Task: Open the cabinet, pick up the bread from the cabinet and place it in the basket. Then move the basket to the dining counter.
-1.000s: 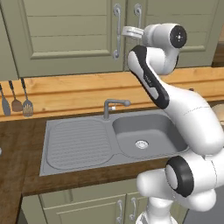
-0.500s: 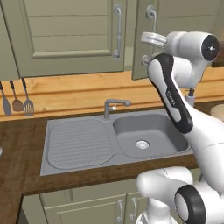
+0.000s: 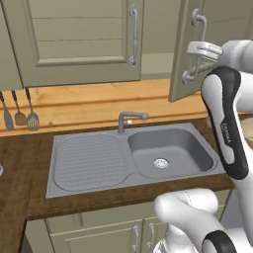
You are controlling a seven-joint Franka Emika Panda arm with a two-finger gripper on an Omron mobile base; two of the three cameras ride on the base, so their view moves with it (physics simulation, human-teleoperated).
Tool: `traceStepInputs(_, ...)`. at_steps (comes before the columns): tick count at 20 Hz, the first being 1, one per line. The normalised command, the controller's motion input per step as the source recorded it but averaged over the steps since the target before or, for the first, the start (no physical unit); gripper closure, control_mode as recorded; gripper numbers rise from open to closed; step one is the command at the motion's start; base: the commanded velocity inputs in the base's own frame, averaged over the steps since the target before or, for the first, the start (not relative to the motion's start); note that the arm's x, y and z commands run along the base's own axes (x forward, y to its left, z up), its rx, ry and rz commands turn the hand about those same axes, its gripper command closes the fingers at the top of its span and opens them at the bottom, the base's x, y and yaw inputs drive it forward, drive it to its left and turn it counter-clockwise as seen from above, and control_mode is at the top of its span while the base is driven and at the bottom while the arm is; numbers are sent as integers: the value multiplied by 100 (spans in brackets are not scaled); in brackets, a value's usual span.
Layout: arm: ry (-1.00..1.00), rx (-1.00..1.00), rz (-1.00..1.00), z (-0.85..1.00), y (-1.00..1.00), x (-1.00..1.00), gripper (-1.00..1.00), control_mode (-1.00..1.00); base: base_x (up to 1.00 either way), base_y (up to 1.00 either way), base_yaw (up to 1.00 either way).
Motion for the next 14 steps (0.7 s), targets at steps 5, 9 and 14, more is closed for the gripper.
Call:
traceStepInputs(5, 0, 5, 0, 12, -100, -100, 100, -100, 0, 0, 0)
traceStepInputs(9, 6, 12, 0, 0, -100, -99, -100, -100, 0, 0, 0)
traceStepInputs(14, 31, 9, 0, 5, -44, -99, -100, -100, 0, 0, 0)
